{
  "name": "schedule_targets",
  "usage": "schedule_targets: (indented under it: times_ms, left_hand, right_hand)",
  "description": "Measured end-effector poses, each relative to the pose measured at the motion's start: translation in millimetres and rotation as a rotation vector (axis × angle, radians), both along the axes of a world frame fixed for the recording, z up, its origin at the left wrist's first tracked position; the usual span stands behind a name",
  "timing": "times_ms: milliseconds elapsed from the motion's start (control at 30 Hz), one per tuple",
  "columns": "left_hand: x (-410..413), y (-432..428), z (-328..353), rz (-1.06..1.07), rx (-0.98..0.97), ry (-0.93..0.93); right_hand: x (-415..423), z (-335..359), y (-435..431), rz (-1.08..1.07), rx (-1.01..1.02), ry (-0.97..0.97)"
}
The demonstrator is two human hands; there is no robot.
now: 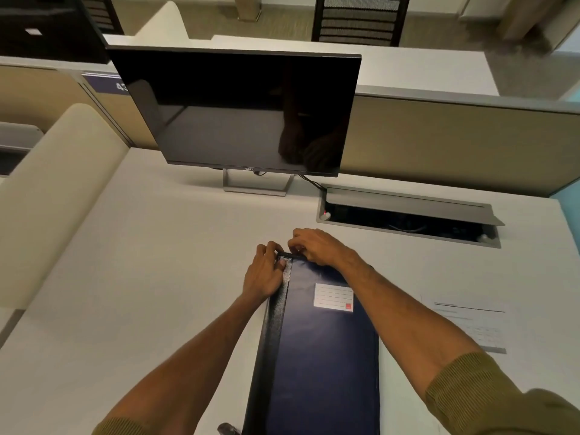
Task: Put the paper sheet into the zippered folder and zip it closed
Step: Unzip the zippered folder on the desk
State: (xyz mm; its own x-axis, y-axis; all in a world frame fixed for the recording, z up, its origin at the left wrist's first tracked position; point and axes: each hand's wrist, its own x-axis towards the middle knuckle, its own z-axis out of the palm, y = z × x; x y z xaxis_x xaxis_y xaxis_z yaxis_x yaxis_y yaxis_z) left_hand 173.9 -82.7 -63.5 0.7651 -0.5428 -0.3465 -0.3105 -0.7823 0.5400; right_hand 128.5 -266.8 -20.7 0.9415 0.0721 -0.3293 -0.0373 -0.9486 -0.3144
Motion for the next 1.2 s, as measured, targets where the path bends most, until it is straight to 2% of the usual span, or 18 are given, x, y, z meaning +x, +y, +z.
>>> schedule_targets:
  times_ms: [367,533,600,700,800,1200]
  left_hand:
    - [-1,-2,6,-0.081,0.018,-0.051]
    - [-5,-8,10,-0.086,0.0,-0.009]
    - [-4,-7,9,-0.145,0.021,-0.037]
    - [-5,-10,9,-0.299,0.066,-0.183]
    - [-9,-21,7,-0.393,0.079,-0.193]
    - [0,-24,5,-0.319,0.047,-0.084]
  right_hand:
    - [-43,2,-34,-0.062,-0.019,0.033]
    - [-44,4,-29,-0.113,0.035,0.044]
    - [-43,3,-24,-0.132,0.063,0.043]
    - [-42,2,-21,-0.163,0.103,0.042]
    - [-42,1,-22,-0.184,0.13,0.042]
    - [-59,9,-58,-0.114,0.002,0.138]
